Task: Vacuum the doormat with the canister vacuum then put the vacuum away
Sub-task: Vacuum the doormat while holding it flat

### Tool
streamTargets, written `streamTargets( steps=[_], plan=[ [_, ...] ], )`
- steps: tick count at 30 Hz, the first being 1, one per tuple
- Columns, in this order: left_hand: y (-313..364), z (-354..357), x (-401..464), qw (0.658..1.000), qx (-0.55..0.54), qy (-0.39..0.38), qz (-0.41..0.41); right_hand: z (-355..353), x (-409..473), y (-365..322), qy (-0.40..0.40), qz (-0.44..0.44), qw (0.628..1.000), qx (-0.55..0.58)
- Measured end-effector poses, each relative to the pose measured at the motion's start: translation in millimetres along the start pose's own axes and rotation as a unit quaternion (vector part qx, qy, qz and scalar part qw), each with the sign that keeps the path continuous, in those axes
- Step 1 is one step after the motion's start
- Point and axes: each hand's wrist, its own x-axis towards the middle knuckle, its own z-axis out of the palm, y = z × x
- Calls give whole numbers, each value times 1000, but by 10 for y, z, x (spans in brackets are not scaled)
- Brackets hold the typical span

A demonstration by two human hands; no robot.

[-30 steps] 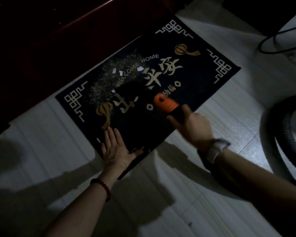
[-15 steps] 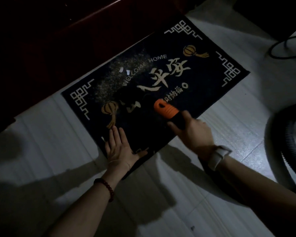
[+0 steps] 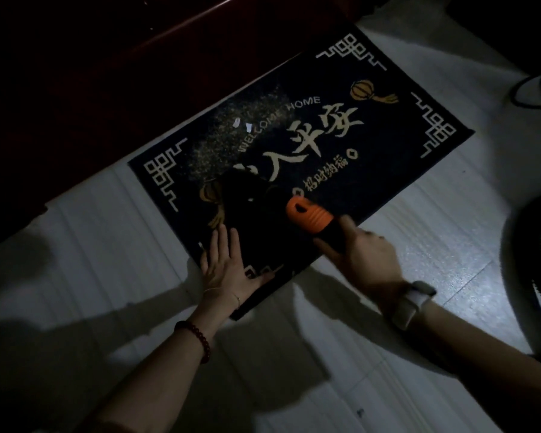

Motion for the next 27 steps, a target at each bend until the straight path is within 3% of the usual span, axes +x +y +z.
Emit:
streamTargets(
  steps=[4,6,9,12,14,19,21,27],
  plan=[
    [-185,-43,13,999,-4,-27,42,-141,211,177,75,96,992,20],
    [-235,-86,46,998,-36,-22,50,-105,161,67,77,107,990,41],
    [-316,-130,48,997,-70,37,21,90,-126,-197,14,22,999,45],
    [-411,-127,14,990,-76,57,-104,170,-367,-312,-60,-36,998,-3],
    [-451,-128,19,988,-74,22,-132,59,-321,-169,-47,-7,999,5],
    [-447,-181,71,994,5,-35,-104,-243,117,212,59,133,989,29],
    [-422,-224,112,994,34,-55,-91,-234,158,135,75,148,986,32],
    [-371,-380,289,990,85,-102,-41,42,-138,-332,-35,-14,999,-26]
  ],
)
